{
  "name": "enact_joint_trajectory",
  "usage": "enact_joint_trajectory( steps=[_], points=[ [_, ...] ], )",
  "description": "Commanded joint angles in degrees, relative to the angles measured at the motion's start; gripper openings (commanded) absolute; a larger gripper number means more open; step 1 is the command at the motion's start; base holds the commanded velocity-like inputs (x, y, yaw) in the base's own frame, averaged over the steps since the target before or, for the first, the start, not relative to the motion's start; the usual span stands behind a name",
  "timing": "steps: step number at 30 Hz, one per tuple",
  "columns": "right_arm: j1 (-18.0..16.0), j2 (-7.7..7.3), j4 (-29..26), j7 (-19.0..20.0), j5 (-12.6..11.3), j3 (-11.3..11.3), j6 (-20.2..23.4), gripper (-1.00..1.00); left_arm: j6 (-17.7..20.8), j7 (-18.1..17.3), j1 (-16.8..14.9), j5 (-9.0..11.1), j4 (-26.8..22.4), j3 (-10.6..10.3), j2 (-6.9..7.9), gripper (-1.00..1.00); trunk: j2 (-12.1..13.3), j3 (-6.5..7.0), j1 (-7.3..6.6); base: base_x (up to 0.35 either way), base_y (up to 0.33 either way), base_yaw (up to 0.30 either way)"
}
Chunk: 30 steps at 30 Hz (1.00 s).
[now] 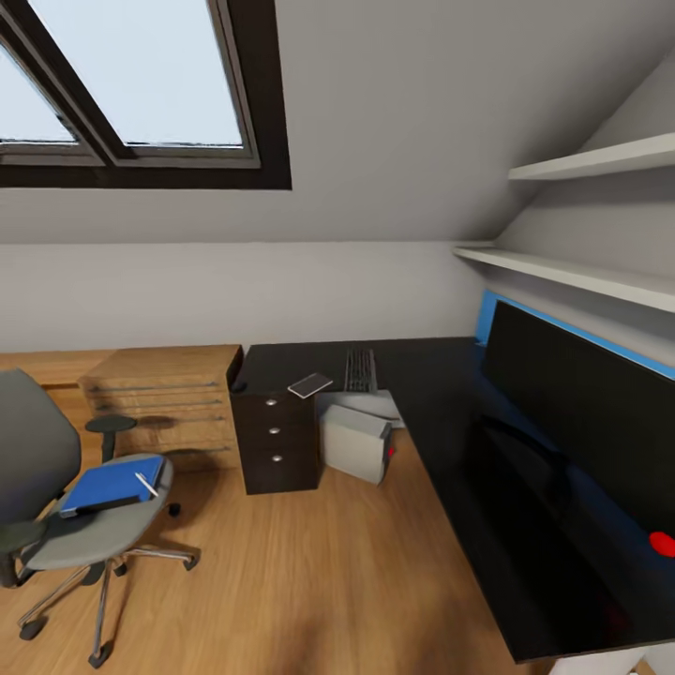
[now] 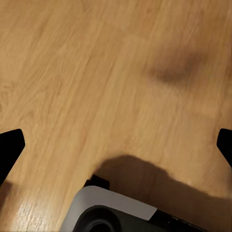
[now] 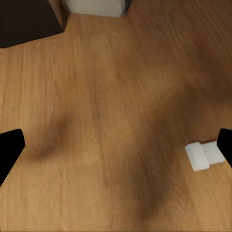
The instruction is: In the bedroom, organize the workspace by keeping the computer under the desk, ensuring the monitor is on the desk, placing the keyboard on the desk next to the monitor, placing the mouse on the desk next to the keyboard, moving the folder from the swivel chair onto the desk next to the mouse, stacking the notebook on top of the folder with the pen on top of the notebook, and positioning the swivel chair next to the desk.
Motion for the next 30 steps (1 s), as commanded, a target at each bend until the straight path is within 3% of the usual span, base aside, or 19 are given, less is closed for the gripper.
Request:
enact_joint_trajectory(
  steps=[1, 30],
  points=[
    [0.0, 0.04, -0.1, 0.3, 0.4, -0.5, -0.1, 1.00, 0.0, -0.6, -0.1, 0.2, 0.1, 0.5, -0.01, 1.00, -0.1, -0.15, 0.04, 0.328, 0.012, 0.149],
    [0.0, 0.04, 0.0, 0.3, 0.4, -0.4, -0.2, 1.00, 0.0, -0.6, 0.0, 0.3, 0.1, 0.5, -0.01, 1.00, -0.1, -0.32, 0.04, 0.334, -0.001, 0.014]
  ],
)
